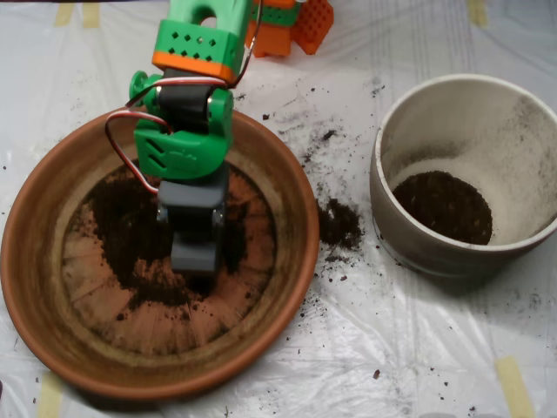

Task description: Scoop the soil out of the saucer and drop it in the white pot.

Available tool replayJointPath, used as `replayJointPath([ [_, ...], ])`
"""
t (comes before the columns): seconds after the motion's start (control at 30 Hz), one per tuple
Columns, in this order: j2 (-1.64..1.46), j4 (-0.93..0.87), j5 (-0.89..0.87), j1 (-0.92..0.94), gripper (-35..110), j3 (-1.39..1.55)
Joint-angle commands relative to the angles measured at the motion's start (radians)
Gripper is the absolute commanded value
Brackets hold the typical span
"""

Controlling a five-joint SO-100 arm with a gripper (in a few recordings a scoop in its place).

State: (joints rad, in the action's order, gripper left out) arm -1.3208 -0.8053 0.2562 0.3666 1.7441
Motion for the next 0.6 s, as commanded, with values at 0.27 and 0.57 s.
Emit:
replayJointPath([
  [0.27,-0.348,0.360,0.021,0.081,-1,0.258],
  [0.57,-0.624,0.318,-0.063,0.035,-1,0.327],
])
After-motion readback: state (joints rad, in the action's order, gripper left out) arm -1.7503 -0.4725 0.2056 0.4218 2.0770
